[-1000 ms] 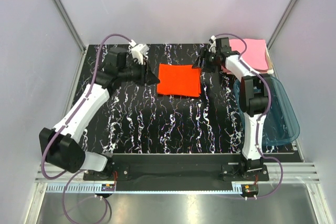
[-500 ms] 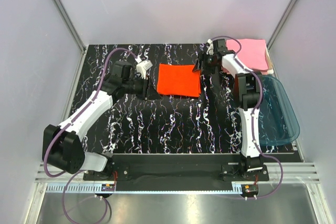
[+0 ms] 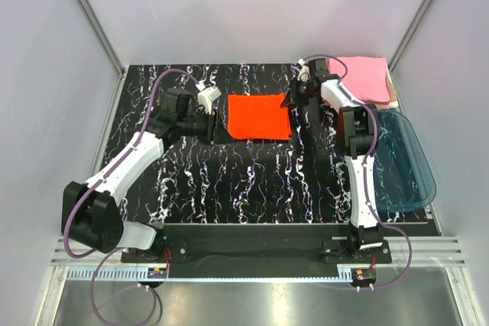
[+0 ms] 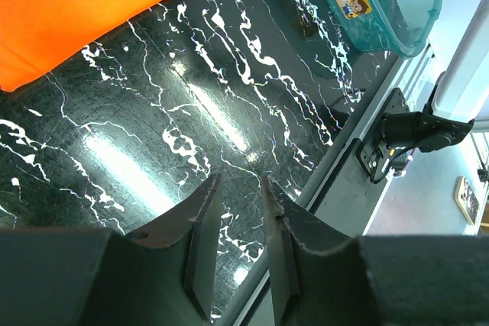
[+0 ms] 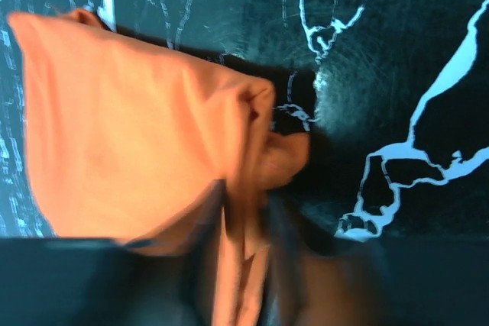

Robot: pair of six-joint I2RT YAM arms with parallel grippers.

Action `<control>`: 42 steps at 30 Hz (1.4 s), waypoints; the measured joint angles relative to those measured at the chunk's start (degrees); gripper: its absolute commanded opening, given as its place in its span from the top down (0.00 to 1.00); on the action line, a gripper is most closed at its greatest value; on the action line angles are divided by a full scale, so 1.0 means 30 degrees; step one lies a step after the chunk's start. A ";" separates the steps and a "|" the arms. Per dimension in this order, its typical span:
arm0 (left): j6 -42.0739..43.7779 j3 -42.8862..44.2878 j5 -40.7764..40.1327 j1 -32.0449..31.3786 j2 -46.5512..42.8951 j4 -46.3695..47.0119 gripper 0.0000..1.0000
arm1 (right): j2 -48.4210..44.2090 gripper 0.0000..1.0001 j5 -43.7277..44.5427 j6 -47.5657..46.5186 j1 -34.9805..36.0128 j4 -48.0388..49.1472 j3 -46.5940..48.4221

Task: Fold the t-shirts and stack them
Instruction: Neatly place the folded tshirt to the corner

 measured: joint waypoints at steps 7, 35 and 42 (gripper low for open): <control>0.0000 -0.0044 -0.0015 0.0036 -0.0007 0.0007 0.68 | 0.0066 1.00 -0.0153 -0.0641 0.0000 -0.0182 0.0029; -0.0007 -0.0219 -0.0007 0.0058 -0.0007 0.0007 0.68 | -0.9683 1.00 0.5136 -0.6098 -0.0138 -0.3971 -0.2178; -0.0015 -0.0255 0.0007 0.0058 -0.0007 0.0051 0.68 | -1.0098 1.00 0.6382 -0.7235 -0.1253 -0.6207 -0.0124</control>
